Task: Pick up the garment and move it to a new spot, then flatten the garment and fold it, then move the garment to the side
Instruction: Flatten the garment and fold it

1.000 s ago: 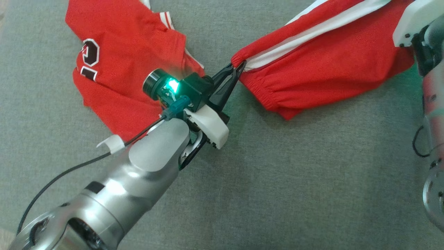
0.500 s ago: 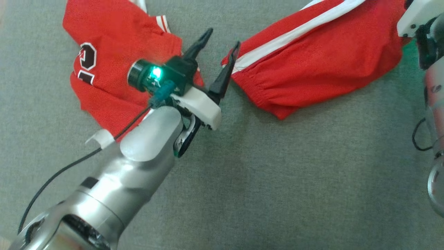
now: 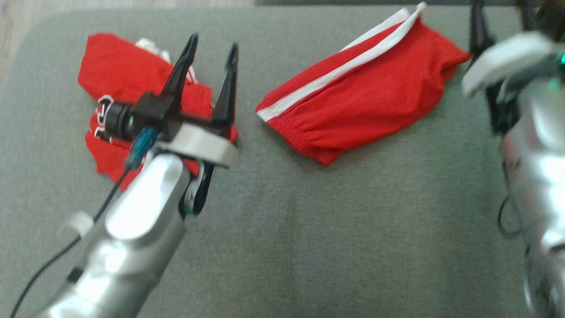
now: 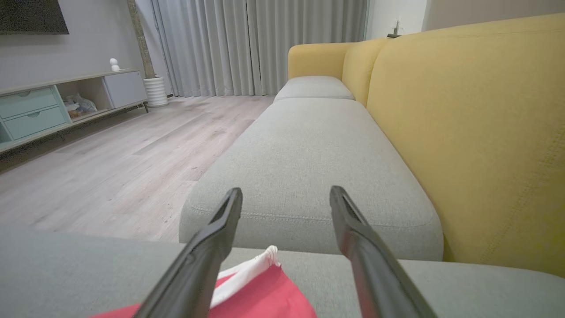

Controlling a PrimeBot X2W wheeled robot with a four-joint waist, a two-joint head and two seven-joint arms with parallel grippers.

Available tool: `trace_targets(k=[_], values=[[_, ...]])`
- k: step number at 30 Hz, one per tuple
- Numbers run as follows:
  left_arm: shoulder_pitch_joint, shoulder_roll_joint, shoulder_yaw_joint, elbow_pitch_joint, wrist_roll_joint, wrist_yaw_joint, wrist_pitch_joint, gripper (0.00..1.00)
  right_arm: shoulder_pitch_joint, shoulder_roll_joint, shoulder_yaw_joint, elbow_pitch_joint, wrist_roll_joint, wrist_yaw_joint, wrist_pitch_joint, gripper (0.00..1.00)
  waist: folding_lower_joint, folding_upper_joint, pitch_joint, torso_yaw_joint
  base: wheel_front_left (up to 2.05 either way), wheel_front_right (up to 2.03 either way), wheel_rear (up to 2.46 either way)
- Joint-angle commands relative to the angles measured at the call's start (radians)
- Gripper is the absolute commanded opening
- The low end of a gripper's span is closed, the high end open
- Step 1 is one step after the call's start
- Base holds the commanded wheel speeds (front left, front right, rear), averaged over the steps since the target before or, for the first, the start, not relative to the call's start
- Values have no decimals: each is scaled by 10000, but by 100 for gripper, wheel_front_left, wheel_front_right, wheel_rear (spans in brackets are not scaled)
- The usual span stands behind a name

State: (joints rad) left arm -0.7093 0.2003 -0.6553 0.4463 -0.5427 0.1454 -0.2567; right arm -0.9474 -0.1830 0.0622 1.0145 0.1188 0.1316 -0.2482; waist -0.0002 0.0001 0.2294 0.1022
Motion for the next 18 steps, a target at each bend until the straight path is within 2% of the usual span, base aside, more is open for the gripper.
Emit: trace_targets(k=[1,7,13,18], values=[[-135,318,410,-319,84,66,-50,100,30,90,207,-383,82,-9,-100,100,2,-1,-393,-260,0,0,0],[1521,517,855,-934,486,164,-50,100,2458,-190,1080,-2191,942,-9,-121,100,2,-1,-1104,-556,0,0,0],[3129,404,1299,-1406,808,270,-51,100,4587,-112,894,-3793,1309,-9,178,100,2,-1,-1566,-710,0,0,0],[4185,190,1742,-1869,1195,317,-51,100,5949,314,297,-5154,1230,-9,565,100,2,-1,-1648,-807,0,0,0]])
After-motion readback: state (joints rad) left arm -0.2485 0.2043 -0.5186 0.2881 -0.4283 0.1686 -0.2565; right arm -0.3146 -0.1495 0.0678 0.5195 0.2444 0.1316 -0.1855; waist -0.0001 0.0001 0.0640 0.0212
